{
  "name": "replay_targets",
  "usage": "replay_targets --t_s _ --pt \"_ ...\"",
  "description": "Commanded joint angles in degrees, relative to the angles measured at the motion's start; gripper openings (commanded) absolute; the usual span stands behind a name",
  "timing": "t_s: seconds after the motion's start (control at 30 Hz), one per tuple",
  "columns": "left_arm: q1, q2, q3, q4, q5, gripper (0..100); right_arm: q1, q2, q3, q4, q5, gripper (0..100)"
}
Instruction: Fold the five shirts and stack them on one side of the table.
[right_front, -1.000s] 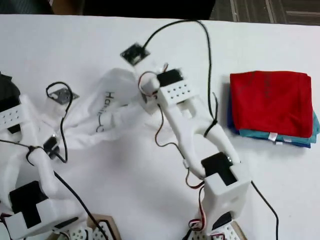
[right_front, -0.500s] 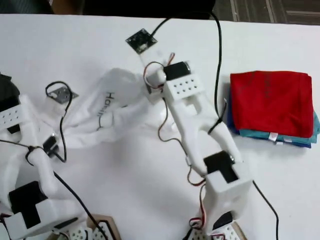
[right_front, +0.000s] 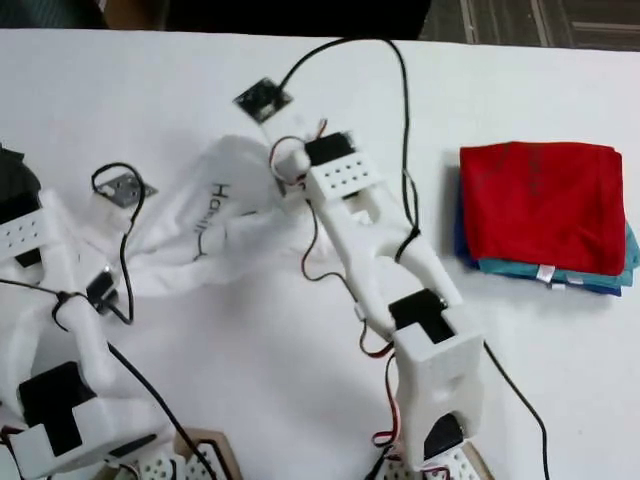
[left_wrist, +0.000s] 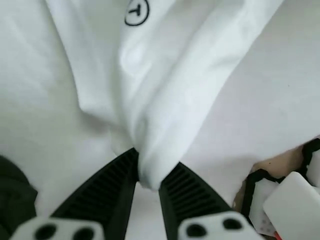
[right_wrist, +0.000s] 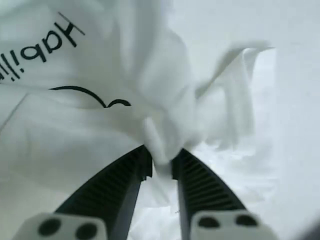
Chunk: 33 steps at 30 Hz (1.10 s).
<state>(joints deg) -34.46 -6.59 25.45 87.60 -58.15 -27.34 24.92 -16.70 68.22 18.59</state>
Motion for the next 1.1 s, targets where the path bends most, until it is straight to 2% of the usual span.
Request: replay_targets --t_s 0.0,0.1,0.3,0.5,0.57,0.7,0.83,0.93,1.07 --pt "-0.44 -0.44 0.04 -0.35 -0.35 3 2.59 -6.64 -4.57 2.24 -0.44 2.2" --pt "-0.26 -0.7 -0.4 -0.35 0.0 3 3.56 -11.38 -5.19 5.49 -0.26 2.2" --pt "5.27 -0.88 -3.3 2.37 9.23 3 3.03 -21.14 -1.93 13.76 0.0 2.1" --pt "10.64 -0.88 -10.86 8.53 14.95 3 4.88 -28.62 12.75 18.51 0.09 2.1" --pt "12.13 -0.88 -12.26 10.37 15.74 3 6.37 -29.76 20.84 15.43 1.14 2.2" --pt "13.63 -0.44 -12.18 10.2 16.35 3 8.4 -32.13 34.46 0.75 6.15 2.2" --pt "13.36 -0.44 -11.65 9.41 16.18 3 8.48 -31.25 40.26 -6.81 8.09 2.8" --pt "13.36 -0.44 -11.65 9.32 16.09 3 8.48 -30.81 40.88 -5.41 8.09 11.1" --pt "13.36 -0.44 -11.65 9.32 16.0 3 8.13 -33.89 40.7 1.98 8.53 24.9"
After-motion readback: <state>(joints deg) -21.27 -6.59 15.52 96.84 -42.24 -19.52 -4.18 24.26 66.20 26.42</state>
